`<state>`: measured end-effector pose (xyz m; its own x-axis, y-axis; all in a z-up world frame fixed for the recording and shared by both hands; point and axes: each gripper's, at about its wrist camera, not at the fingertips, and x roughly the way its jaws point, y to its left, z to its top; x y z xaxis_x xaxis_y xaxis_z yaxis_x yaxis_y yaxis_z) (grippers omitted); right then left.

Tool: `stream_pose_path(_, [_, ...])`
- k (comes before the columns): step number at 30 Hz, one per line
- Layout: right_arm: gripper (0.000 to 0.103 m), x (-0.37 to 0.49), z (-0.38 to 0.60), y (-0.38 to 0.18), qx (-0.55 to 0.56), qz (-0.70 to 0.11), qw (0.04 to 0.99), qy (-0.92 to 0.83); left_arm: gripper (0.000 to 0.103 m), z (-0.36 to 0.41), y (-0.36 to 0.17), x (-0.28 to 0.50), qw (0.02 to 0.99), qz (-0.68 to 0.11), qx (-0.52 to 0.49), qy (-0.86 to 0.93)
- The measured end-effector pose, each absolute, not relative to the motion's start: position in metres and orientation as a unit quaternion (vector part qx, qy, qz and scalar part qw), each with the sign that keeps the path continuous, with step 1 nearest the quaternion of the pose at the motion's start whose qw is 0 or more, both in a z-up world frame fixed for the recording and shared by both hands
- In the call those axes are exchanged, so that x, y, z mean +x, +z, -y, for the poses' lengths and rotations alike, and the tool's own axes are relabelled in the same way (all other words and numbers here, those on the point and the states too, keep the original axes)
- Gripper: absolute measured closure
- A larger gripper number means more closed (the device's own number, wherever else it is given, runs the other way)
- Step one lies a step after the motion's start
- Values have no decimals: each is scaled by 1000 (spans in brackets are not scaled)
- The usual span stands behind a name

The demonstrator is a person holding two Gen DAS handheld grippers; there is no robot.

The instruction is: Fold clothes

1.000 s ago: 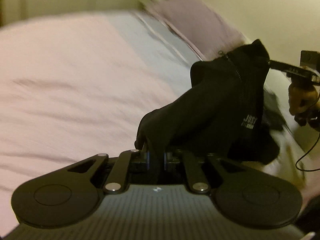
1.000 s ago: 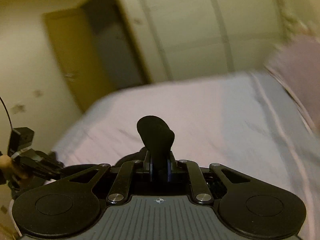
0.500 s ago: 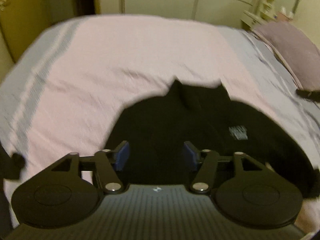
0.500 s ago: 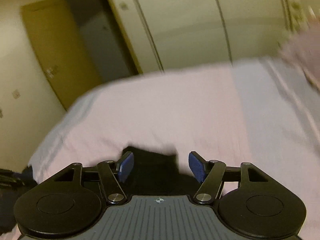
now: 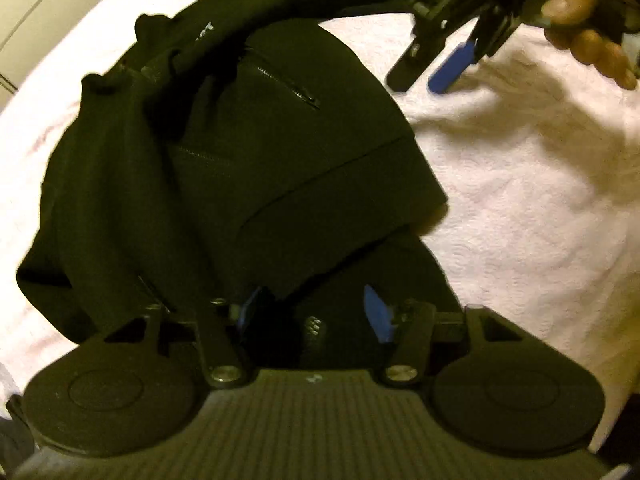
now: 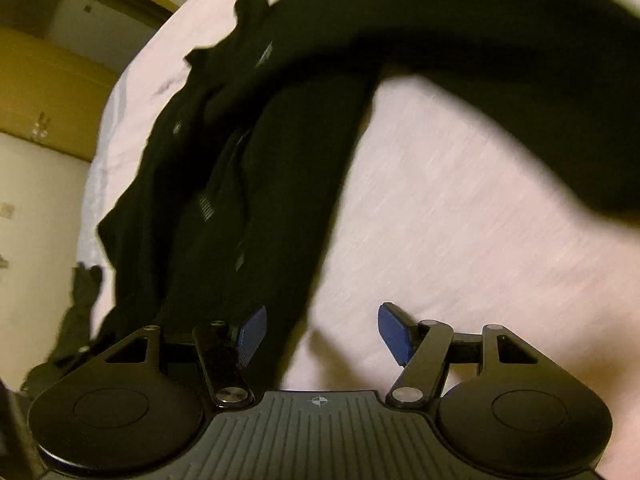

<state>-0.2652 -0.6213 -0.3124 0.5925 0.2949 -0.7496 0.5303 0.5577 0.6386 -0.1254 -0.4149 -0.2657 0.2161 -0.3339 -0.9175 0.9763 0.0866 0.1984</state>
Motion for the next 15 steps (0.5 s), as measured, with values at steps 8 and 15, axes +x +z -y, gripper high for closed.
stream_pose_path(8, [38,-246,604,-332,521,-409,745,-81,44,360,-228,-97,732,-408,290,-462])
stream_pose_path(15, [100,-260,640,-292,529,-437,725,-64,41,277,-233,-80,741,-541,181,-354])
